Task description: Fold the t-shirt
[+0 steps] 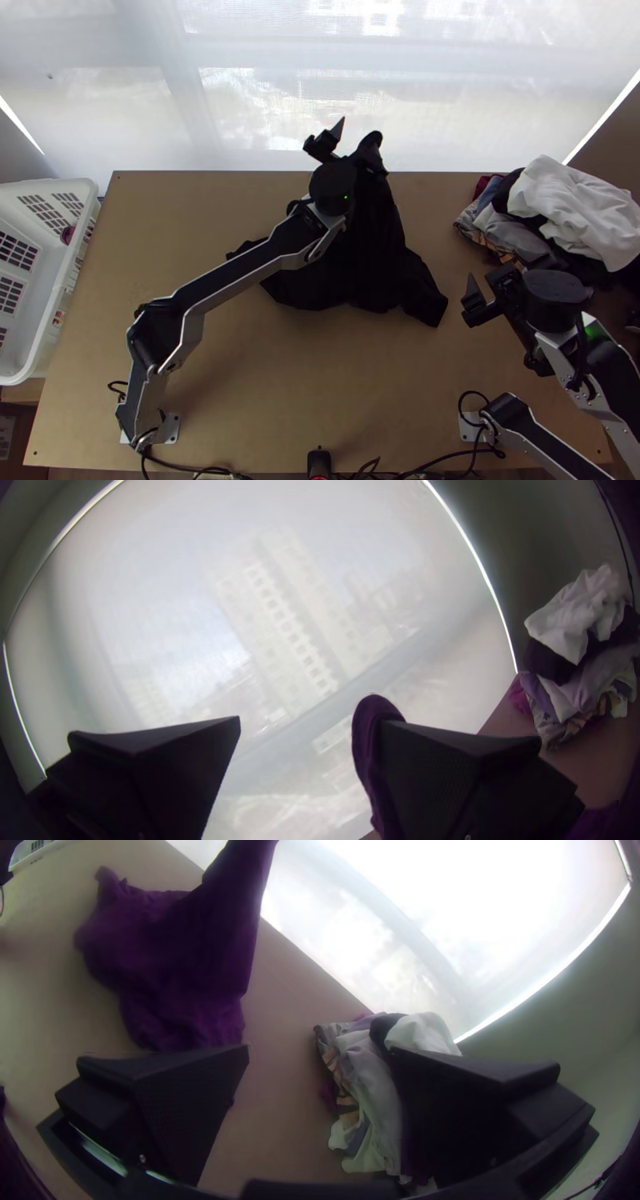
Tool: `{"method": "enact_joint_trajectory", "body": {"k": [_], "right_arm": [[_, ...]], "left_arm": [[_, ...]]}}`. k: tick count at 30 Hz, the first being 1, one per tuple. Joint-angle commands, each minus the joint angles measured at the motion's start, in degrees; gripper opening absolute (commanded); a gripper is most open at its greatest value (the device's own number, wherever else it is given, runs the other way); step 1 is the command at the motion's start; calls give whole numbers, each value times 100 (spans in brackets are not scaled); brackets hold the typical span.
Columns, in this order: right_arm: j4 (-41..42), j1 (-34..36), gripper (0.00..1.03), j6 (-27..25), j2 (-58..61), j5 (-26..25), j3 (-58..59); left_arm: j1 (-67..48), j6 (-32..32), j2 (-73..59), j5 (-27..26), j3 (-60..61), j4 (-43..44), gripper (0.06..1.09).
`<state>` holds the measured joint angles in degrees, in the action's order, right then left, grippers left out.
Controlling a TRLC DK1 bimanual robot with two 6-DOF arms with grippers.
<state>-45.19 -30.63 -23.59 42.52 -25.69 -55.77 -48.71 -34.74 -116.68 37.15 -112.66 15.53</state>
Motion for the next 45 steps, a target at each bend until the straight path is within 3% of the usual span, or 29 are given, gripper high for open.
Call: {"method": "enact_joint_trajectory", "body": {"k": [1, 4, 8, 23, 28, 30, 36, 39, 45], "right_arm": [[-122, -215, 98, 241, 107, 794, 514], [-60, -206, 98, 523, 213, 1348, 963], [546, -206, 98, 610, 432, 1611, 1622], [2638, 470, 98, 593, 2111, 1884, 2378], [3121, 550, 92, 593, 2744, 1884, 2272], [3192, 550, 78, 584, 2964, 1884, 2202], [3218, 558, 12, 487, 2937, 1928, 1947], [3042, 567, 3, 329, 2744, 1945, 1718], [2111, 602, 3, 136, 2366, 2112, 787]], "left_arm": [[90, 169, 1385, 56, 1792, -595, 104], [151, 785, 2027, -137, 2090, -1940, 104], [318, 1233, 2703, -375, 2468, -3258, 104], [881, 1391, 3943, -375, 3585, -4137, 104], [881, 1505, 4031, -375, 3857, -4242, 104], [881, 1541, 4057, -375, 3962, -4286, 104], [854, 1655, 4259, -463, 4411, -4418, 104], [828, 1743, 4303, -638, 4727, -4550, 104], [819, 2226, 4145, -1368, 5052, -5183, 104]]}}
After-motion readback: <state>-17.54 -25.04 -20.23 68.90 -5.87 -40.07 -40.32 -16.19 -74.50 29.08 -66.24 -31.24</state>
